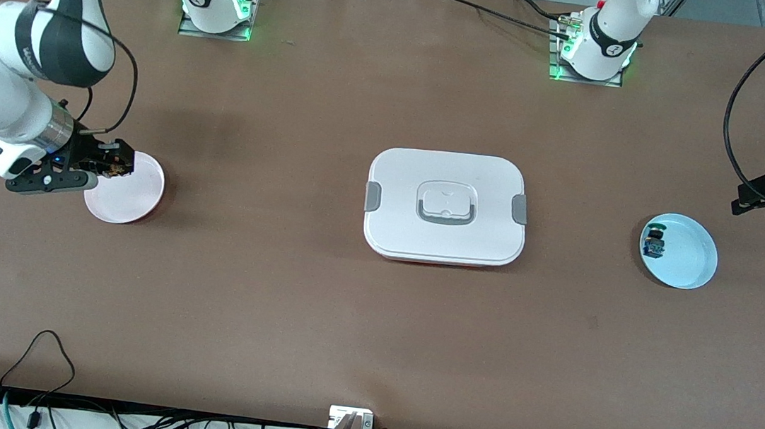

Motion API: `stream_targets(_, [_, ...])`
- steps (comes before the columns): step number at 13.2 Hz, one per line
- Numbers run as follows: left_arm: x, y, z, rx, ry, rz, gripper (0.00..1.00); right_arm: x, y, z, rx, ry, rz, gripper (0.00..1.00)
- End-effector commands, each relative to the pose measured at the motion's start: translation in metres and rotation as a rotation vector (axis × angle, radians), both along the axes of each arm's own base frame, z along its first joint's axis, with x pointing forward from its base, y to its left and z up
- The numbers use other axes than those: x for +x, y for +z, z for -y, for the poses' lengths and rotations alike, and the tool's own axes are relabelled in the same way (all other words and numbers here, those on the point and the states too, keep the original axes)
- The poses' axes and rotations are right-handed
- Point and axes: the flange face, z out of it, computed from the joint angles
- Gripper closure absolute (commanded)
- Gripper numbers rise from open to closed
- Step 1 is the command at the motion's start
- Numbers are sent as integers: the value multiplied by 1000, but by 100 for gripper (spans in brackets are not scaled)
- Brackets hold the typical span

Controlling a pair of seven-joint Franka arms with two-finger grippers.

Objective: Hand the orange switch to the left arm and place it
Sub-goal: 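Lift the orange switch with the right gripper and carry it above the box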

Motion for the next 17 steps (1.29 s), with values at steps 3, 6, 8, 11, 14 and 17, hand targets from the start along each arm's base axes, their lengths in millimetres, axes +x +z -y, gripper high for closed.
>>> stream_targets(3, [2, 5, -1, 28, -5, -6, 0, 5, 77, -83, 165, 104, 27, 100])
stream_targets(6, [1, 5, 4, 28, -9, -19, 0, -7, 118, -136, 204, 299, 79, 100])
stream_targets(8, [0, 9, -2, 22, -3, -15, 0, -21, 142, -175, 319, 395, 85, 100])
stream_targets(11, [0, 19, -9, 15, 10, 8, 0, -36, 155, -221, 533, 555, 113, 100])
stream_targets(14, [2, 20, -4, 12, 5, 11, 0, -52, 165, -285, 692, 653, 220, 100])
stream_targets(17, [-4, 27, -11, -45, 26, 18, 0, -62, 162, -333, 826, 621, 269, 100])
